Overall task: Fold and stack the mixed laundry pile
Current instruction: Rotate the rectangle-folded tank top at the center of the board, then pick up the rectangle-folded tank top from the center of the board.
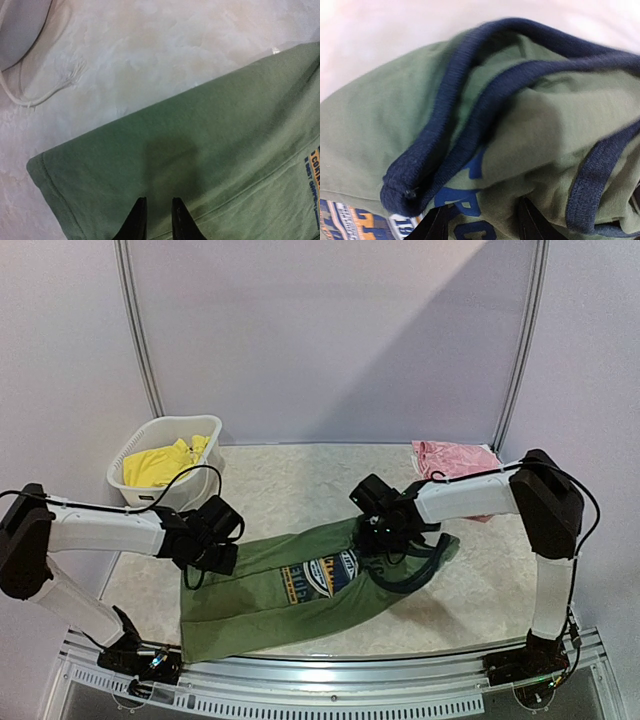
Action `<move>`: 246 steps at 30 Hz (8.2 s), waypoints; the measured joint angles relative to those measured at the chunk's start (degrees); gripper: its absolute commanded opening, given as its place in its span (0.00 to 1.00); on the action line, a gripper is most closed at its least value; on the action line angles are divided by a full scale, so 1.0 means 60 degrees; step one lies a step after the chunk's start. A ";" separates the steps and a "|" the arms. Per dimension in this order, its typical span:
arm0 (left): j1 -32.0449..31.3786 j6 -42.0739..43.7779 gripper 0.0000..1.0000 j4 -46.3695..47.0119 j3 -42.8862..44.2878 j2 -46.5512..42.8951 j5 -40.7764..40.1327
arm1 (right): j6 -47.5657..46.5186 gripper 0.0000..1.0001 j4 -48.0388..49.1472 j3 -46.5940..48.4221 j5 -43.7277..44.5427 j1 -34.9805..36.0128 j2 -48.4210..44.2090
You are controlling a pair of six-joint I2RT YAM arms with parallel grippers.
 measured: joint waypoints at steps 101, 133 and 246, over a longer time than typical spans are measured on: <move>0.2160 -0.1938 0.18 0.1271 -0.2106 -0.1209 0.0590 | -0.1118 0.28 0.0550 0.1486 -0.1719 -0.1792 0.1086; -0.2353 -0.5439 0.17 0.3701 -0.2342 -0.0627 0.2076 | -0.2889 0.19 -0.1887 0.9056 -0.2958 -0.4240 0.5570; -0.3931 -0.2707 0.00 0.2546 -0.3209 -0.2382 0.4619 | 0.5872 0.00 0.2732 -0.7155 -0.1122 0.5293 -0.5628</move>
